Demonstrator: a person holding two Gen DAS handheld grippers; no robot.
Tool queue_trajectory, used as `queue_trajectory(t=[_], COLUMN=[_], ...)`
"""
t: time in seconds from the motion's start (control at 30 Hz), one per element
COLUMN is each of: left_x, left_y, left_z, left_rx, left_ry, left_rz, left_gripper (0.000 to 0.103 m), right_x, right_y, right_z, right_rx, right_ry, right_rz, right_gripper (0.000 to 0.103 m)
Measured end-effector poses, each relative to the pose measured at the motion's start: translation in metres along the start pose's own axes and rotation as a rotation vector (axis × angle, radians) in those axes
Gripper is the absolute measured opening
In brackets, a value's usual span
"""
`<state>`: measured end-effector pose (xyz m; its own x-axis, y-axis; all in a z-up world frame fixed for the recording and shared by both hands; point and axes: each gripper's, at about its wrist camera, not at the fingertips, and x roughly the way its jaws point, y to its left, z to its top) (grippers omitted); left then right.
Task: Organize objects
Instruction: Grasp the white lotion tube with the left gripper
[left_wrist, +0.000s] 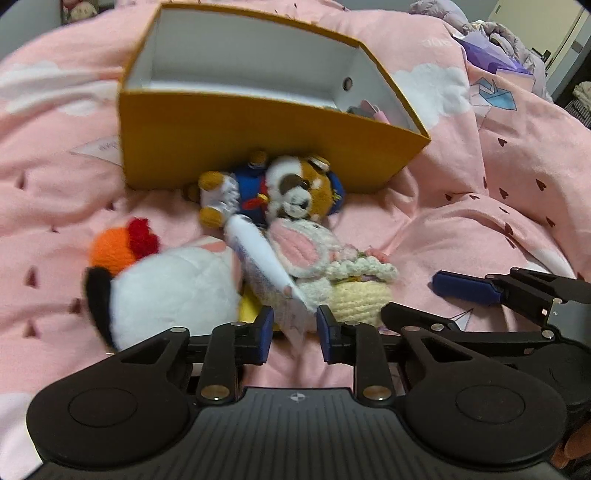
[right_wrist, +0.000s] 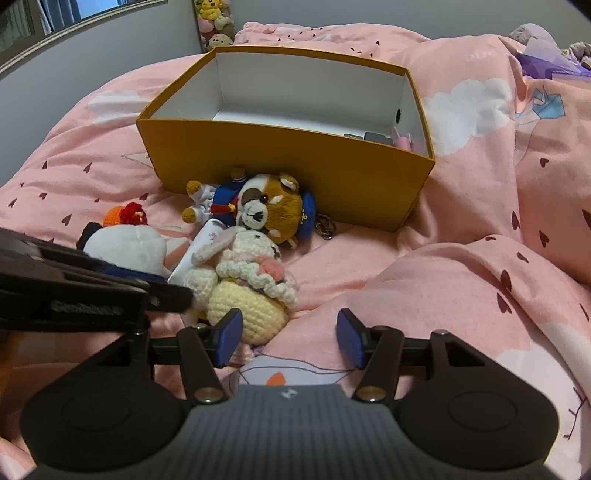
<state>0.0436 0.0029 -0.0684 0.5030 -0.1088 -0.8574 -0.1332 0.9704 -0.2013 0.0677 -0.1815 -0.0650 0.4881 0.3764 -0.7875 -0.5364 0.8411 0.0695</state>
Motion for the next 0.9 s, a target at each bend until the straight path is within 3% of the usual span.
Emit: queue_trajectory(t=[0.07,0.2,0.33,0.57,0.67,0.77,0.9], left_x=[-0.009,-0.009,0.004,0.026,0.015,-0.005,-0.030], left_y=[0.003,0.014,0.007,0.004,0.007,0.012,0.019], left_z=[0.000,0.004,0.003,0.001,0.002,0.007,0.017], left_rx=[0.013,-0.027,-0.005,0.034,0.024,0.024,0.003], left_ry=[-0.027,-0.015,-0.005,0.017,-0.021,-0.084,-0.144], left_rz=[0.038,0.013,0.037,0.065,0.065,0.076,0.070], left_gripper=[0.024,0.023,0.022,0.011,0.009,0.006,0.002], right_x=[0.001,0.002,0.001,0.001,-0.003,-0.011,-0.019], right_y=[0.001,0.001,0.004,0.003,0.003,0.005,0.016], right_z=[0.000,0.001,0.004,0.003,0.004,0.007,0.011], right_rx=[-0.007,0.001,-0.012,0.000,-0.007,-0.011,-0.058], right_ry=[0.000,-0.003,-0.010,-0.009,-0.033,-0.072,-0.114], right_rz=[-0.002,0.010,0.008,0.004,0.014,0.069,0.204], right_gripper=[0.059,0.059,0.059,0.059,0.059,0.043,0.038])
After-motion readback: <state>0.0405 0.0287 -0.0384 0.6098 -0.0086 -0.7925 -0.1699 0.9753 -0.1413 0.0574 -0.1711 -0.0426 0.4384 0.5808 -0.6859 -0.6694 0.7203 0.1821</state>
